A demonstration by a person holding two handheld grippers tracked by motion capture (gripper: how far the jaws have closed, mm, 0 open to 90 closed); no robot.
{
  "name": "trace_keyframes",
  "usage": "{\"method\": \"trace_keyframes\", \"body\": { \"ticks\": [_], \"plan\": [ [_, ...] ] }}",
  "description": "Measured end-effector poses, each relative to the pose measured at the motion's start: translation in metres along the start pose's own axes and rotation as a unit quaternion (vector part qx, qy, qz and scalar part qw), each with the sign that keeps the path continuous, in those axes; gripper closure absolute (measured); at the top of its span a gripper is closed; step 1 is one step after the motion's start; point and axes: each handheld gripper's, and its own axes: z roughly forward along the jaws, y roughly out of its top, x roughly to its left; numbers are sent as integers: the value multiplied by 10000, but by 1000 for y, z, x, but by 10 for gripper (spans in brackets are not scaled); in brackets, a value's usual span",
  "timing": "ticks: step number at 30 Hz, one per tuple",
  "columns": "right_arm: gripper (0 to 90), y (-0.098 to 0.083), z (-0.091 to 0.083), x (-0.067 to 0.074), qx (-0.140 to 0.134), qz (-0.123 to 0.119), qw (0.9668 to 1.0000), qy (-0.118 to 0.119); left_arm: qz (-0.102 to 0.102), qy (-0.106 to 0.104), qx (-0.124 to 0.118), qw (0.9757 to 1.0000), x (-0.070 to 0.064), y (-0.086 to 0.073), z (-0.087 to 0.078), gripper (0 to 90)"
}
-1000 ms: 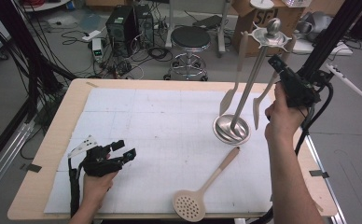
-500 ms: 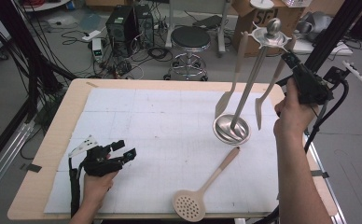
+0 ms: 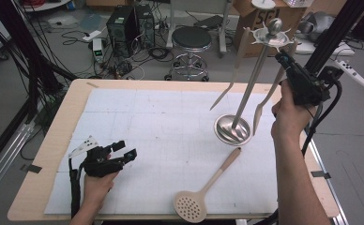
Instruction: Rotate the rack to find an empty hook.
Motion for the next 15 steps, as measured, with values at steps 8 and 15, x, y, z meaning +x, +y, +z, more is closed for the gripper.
{"method": "trace_keyframes", "body": {
  "ticks": [8,15],
  "plan": [
    [898,-3,5,7,111,-83,9999,88,-13,7,-5,10000,0,0,0,235],
    [898,-4,11,12,179,-164,9996,138,-42,8,-58,10000,1,1,-2,235]
  ]
}}
